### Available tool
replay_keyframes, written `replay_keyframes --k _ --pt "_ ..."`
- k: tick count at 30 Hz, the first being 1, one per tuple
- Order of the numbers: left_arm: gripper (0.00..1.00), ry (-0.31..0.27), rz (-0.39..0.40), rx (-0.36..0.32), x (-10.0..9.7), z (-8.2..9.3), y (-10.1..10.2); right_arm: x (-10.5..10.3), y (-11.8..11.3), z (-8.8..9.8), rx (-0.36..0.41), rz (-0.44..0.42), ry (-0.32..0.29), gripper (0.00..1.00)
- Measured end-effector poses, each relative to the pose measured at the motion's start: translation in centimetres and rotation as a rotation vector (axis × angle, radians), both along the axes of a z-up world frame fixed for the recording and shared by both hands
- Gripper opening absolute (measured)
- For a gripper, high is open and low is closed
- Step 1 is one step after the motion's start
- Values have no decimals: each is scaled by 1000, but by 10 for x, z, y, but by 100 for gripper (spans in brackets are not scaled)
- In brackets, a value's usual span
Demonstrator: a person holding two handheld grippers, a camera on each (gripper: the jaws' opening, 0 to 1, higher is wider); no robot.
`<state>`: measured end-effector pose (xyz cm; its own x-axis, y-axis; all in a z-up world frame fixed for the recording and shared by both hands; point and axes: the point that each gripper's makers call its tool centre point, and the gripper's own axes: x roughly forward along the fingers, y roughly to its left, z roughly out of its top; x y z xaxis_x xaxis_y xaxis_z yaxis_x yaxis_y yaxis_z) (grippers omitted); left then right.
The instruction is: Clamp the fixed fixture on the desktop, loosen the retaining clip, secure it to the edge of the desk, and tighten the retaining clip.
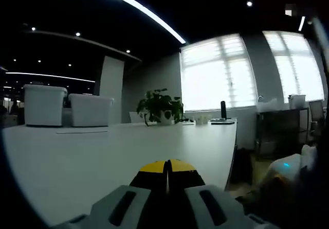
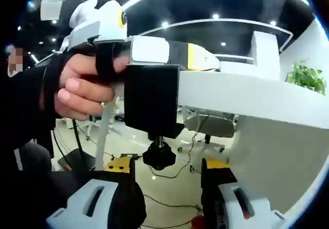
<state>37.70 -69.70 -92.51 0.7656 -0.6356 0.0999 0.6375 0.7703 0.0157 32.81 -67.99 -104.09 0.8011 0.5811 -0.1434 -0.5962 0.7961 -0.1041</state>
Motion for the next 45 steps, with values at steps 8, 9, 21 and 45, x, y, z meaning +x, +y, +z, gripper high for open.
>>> replay_keyframes --k 8,9,21,45 --pt "1 -16 -7 2 -4 2 -1 1 9 9 97 -227 6 50" --pt "1 -18 -9 2 -4 2 -1 2 7 7 92 -250 21 49" --pt "1 -17 -9 2 -5 1 0 12 11 -10 96 -286 122 23" --pt "1 1 1 -2 -2 0 1 7 29 -7 140 413 85 22"
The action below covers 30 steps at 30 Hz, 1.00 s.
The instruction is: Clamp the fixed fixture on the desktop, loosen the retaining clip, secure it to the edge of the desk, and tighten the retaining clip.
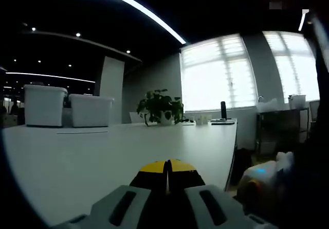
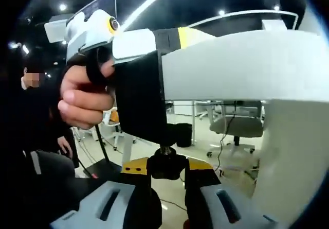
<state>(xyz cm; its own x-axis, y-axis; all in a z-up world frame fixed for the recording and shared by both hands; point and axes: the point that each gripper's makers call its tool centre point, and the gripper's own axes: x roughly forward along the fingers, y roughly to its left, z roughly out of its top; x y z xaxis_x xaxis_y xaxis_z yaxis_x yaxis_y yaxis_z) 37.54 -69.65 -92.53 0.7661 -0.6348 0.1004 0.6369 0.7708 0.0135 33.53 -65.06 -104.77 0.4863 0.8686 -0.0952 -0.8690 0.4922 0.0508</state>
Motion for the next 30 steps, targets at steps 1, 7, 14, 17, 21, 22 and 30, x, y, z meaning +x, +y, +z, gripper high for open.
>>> replay_keyframes --k 1,7,14,17,21,22,30 --pt "1 4 0 -2 0 0 0 0 0 0 4 18 -1 22" --pt "1 9 -1 -4 2 -1 0 -4 4 2 58 176 -25 22" --pt "1 16 0 -5 3 0 -1 -9 4 3 85 222 -70 23" --pt "1 15 1 -5 4 0 0 -8 5 3 69 215 -69 23" --pt "1 17 6 -2 5 0 0 -3 4 3 27 167 -53 29" --pt "1 17 7 -1 5 0 0 0 1 1 6 132 -47 31" --pt "1 12 8 0 3 1 -1 0 -13 2 -45 -99 -31 35"
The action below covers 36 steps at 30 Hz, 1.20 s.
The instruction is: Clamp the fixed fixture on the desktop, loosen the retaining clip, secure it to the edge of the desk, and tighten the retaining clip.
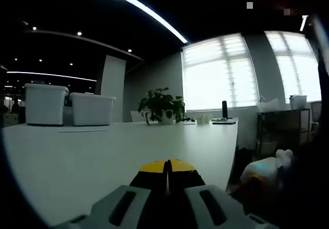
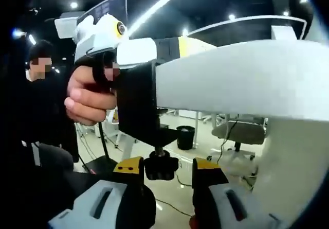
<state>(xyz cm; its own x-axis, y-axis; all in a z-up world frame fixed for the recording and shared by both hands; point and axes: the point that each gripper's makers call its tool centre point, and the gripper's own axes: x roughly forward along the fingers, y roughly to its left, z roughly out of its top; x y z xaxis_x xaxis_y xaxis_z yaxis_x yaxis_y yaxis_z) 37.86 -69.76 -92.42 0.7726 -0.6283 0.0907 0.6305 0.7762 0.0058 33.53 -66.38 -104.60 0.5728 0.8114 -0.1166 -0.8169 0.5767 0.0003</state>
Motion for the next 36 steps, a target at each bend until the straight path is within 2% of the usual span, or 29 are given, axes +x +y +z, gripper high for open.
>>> replay_keyframes --k 2,3,4,5,7,8,9,10,11,12,17,26,29,36 --pt "1 -1 1 0 0 0 0 -4 -3 1 2 -72 7 36" --pt "1 -1 0 0 0 0 0 -8 -1 -2 -23 -85 20 36" --pt "1 -1 -1 0 0 0 0 -9 1 -3 -41 -96 10 38" --pt "1 -1 -2 0 0 -1 1 -8 -1 -3 -51 -146 -1 39" --pt "1 -3 -6 1 0 -1 1 -7 -1 -3 -27 -222 26 43" --pt "1 -3 -7 1 0 -1 1 -7 0 -4 -36 -236 20 44" --pt "1 -2 -7 0 -1 -1 1 -5 -1 -4 -67 -273 -21 45" --pt "1 -3 -7 0 -1 -1 1 -3 -3 -6 -89 -308 -38 45" --pt "1 -3 -7 1 -1 -1 1 0 -6 -10 -95 -351 -20 45" --pt "1 -2 -9 0 -2 -1 1 3 -8 -13 -69 -396 8 44" --pt "1 -5 -13 1 -4 -1 1 9 -8 -16 -26 -455 54 44" --pt "1 -7 -12 1 -5 -2 1 12 5 -11 -16 -479 53 34" --pt "1 -7 -11 2 -5 -2 1 15 5 -10 -35 -497 44 29" --pt "1 -7 -11 2 -4 -1 1 19 -1 -10 -75 -525 52 28"
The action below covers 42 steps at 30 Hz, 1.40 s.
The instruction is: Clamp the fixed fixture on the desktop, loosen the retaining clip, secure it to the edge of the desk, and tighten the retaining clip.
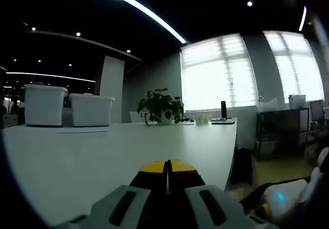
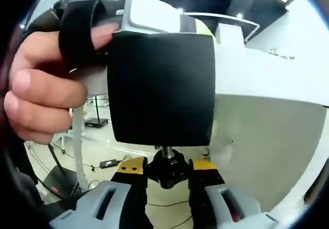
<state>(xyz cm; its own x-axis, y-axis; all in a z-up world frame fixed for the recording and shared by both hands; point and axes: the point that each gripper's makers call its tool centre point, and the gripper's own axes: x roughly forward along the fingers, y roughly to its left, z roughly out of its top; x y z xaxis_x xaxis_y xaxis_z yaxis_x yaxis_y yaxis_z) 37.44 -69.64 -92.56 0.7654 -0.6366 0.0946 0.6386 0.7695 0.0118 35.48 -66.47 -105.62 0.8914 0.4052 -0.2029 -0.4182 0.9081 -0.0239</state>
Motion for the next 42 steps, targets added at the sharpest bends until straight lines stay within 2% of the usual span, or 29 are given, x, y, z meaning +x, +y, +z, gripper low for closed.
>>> replay_keyframes --k 2,4,5,7,10,12,13,15,19,24,25,29,34,37,41,42 --pt "1 0 0 0 0 0 0 0 1 0 -14 17 2 28" --pt "1 0 0 -1 0 0 0 -2 9 -2 36 78 31 28" --pt "1 5 0 -7 1 1 0 -3 11 0 59 121 27 27" --pt "1 5 0 -3 1 0 0 -4 10 0 29 193 7 27" --pt "1 4 1 -1 2 0 -1 -8 13 -1 39 307 12 27" --pt "1 6 1 -1 2 0 -1 -10 14 1 28 381 -8 27" --pt "1 6 1 -1 2 0 -1 -12 17 1 56 432 -3 27" --pt "1 6 0 -1 2 0 -1 -14 19 2 59 505 -19 27" --pt "1 6 0 -1 3 0 -1 -19 22 3 83 615 -3 27" --pt "1 5 -1 -3 3 0 -1 -18 28 2 108 744 -40 27" --pt "1 5 -1 -2 3 0 -1 -15 28 3 95 768 -73 27" --pt "1 6 -2 -2 3 0 -1 -16 27 3 119 786 -83 27" --pt "1 8 -2 -3 3 -1 -1 -13 27 3 124 764 -75 28" --pt "1 8 -1 -3 3 -1 -2 -11 23 0 104 708 -36 29" --pt "1 9 -1 -4 3 -1 -2 -13 11 2 69 632 -38 31" --pt "1 8 -1 -3 3 -1 -2 -13 7 1 40 598 -44 32"
